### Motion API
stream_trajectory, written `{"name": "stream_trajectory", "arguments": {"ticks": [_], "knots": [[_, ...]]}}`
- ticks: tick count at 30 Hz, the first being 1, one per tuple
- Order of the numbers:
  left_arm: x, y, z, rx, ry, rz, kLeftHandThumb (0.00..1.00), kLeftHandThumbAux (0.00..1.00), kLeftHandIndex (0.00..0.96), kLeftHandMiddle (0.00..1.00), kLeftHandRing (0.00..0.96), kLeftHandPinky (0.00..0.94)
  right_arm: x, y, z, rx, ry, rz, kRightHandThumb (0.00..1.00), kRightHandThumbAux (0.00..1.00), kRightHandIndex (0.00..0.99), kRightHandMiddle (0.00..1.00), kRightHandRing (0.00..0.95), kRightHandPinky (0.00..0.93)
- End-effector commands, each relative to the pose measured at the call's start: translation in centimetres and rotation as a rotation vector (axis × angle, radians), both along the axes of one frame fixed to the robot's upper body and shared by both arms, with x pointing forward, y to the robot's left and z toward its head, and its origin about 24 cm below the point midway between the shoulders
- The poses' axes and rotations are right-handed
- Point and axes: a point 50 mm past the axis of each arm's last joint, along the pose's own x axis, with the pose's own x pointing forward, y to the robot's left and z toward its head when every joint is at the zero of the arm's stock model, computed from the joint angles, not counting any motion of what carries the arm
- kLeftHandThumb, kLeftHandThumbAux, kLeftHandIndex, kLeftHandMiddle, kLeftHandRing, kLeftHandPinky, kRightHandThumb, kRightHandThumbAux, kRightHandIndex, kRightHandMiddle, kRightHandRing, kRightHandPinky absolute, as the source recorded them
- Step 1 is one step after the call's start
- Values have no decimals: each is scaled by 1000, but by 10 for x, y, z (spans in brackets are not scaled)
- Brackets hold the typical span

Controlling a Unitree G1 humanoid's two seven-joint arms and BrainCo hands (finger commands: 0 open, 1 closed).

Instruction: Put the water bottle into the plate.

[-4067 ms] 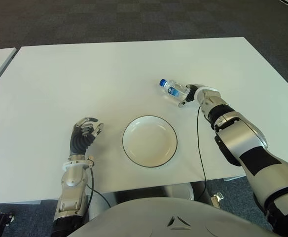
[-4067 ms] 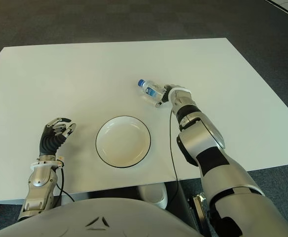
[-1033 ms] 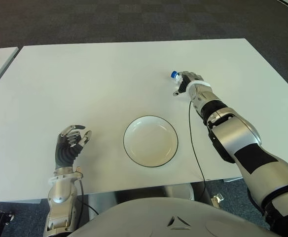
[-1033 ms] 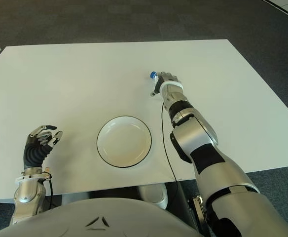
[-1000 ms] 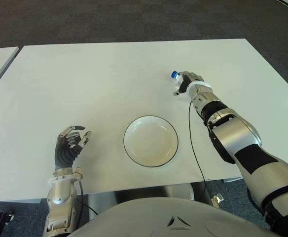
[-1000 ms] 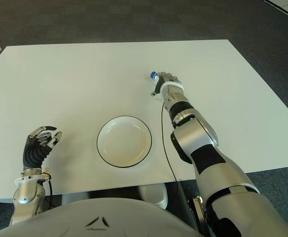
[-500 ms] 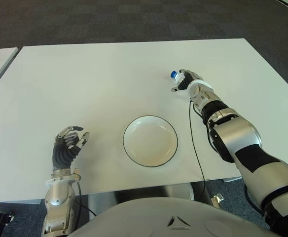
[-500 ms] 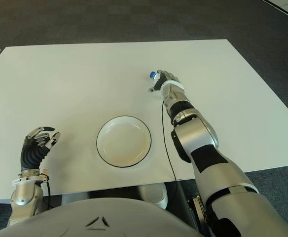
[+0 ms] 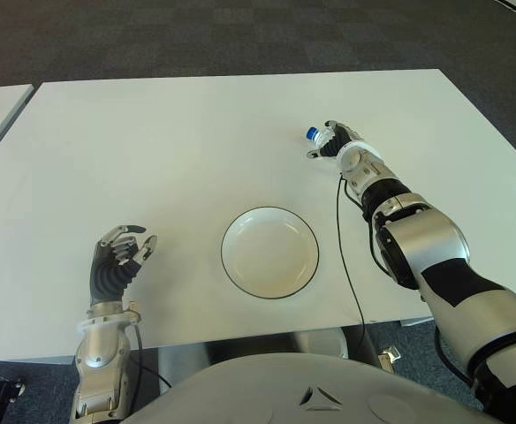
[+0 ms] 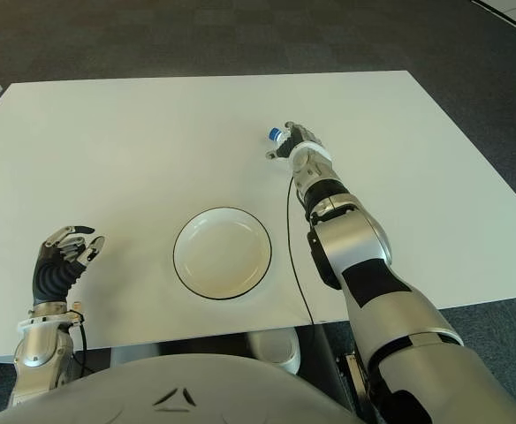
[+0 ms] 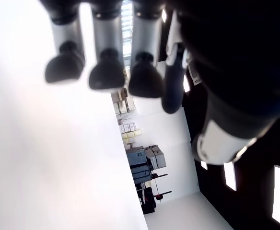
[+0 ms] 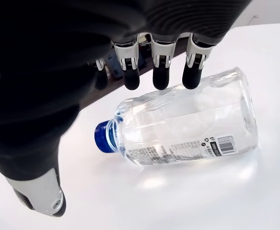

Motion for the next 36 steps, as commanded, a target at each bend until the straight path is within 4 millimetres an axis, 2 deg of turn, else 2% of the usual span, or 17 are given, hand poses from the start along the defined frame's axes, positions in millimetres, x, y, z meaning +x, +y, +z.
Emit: {"name": "stream_trajectory", "arguments": {"ticks": [1, 13, 16, 17, 19, 22, 33, 36], "knots": [[0, 1, -2, -6, 11, -9, 702, 718, 439, 844, 840, 820, -13, -7, -26, 28, 104, -54, 415, 740, 53, 57, 73, 141], [1, 1, -1, -18, 9, 5, 702, 717, 439, 831, 833, 829, -15, -11, -29, 46, 96, -112, 425, 734, 37, 58, 84, 164], [1, 1, -1, -22, 17, 23, 703, 717, 438, 834, 836, 837, -17, -11, -30, 42, 97, -145, 436, 723, 40, 75, 101, 196], [1, 1, -1, -23, 20, 29, 703, 717, 439, 834, 837, 838, -17, -12, -31, 37, 99, -157, 447, 712, 115, 110, 118, 213], [1, 1, -1, -25, 24, 37, 704, 716, 439, 836, 839, 839, -19, -12, -32, 23, 105, -173, 594, 715, 297, 196, 167, 251], [1, 1, 0, -30, 23, 47, 704, 716, 439, 839, 840, 840, -21, -12, -36, -25, 122, -160, 665, 714, 384, 247, 203, 251], [1, 1, 0, -5, 17, 49, 703, 716, 439, 844, 843, 841, -24, -16, -42, -89, 140, -110, 701, 712, 429, 250, 179, 183], [1, 1, 0, 0, 11, 37, 702, 716, 439, 842, 841, 838, -27, -25, -46, -95, 150, -94, 701, 712, 428, 233, 165, 183]]}}
